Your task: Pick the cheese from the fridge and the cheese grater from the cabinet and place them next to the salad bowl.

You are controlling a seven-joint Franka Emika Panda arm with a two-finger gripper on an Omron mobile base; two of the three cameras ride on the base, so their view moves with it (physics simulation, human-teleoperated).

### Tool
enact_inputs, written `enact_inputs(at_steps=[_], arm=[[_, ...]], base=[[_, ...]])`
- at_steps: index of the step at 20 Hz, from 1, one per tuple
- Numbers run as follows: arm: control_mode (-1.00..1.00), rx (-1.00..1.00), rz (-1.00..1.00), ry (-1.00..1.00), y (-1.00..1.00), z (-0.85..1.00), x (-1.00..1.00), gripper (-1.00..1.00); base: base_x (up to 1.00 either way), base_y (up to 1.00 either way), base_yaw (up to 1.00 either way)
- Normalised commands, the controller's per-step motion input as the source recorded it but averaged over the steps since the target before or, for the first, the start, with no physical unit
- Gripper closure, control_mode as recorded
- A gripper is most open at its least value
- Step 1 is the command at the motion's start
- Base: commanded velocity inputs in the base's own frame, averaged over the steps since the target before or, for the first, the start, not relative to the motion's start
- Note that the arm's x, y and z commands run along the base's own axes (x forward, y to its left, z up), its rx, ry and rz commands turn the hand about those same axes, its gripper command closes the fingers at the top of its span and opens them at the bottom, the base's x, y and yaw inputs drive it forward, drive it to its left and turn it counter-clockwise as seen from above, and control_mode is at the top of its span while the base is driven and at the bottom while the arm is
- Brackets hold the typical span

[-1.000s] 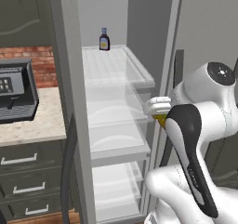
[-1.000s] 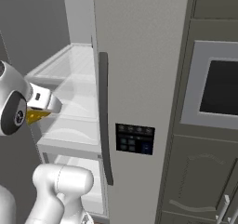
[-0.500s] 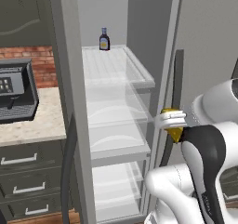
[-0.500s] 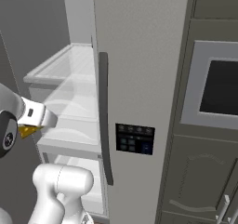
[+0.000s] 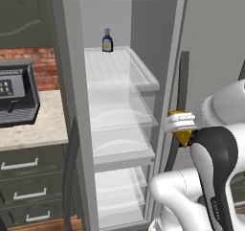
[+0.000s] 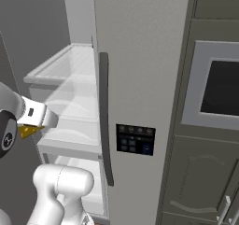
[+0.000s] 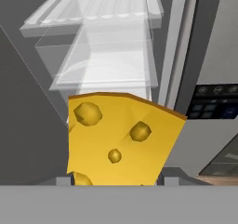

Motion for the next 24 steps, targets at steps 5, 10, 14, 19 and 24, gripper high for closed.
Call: enact_inputs(at_steps=[5, 10, 14, 19, 24], arm=[[-1.0, 0.0, 0.0, 0.0, 0.0, 0.0, 0.0, 1.0], [1.0, 0.0, 0.0, 0.0, 0.0, 0.0, 0.0, 1.0], [1.0, 0.0, 0.0, 0.0, 0.0, 0.0, 0.0, 1.0], [1.0, 0.0, 0.0, 0.0, 0.0, 0.0, 0.0, 1.0], [1.0, 0.0, 0.0, 0.0, 0.0, 0.0, 0.0, 1.0]], base=[[0.0, 0.0, 0.0], [-0.04, 0.0, 0.0], [-0.81, 0.0, 0.0], [-1.0, 0.0, 0.0], [-1.0, 0.0, -0.01]])
